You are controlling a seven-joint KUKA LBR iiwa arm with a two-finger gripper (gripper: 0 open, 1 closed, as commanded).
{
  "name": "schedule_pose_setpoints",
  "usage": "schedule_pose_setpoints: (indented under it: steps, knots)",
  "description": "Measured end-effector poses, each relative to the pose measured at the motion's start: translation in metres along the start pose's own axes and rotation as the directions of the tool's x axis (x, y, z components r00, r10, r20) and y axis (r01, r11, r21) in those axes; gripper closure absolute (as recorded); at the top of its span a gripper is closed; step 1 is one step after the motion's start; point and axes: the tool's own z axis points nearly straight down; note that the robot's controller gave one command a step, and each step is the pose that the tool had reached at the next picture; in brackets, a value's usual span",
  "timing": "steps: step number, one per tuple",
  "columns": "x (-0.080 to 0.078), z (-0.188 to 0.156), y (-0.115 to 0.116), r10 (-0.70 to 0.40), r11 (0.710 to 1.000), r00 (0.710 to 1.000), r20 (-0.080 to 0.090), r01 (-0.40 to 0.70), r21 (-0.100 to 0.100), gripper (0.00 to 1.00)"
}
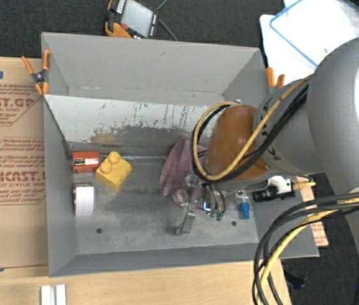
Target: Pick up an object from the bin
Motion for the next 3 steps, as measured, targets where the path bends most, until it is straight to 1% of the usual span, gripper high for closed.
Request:
schedule_pose_setpoints:
  steps: [1,2,3]
  knots:
    - [-0.002,0.0,-0.003,-0.038,0.999,0.999,0.0,0.038,0.001,0.0]
    - [-0.004,0.0,0.019,0.308,0.951,0.951,0.004,-0.308,-0.001,1.0]
    - [-0.004,0.0,0.019,0.307,0.952,0.952,0.004,-0.307,-0.001,1.0]
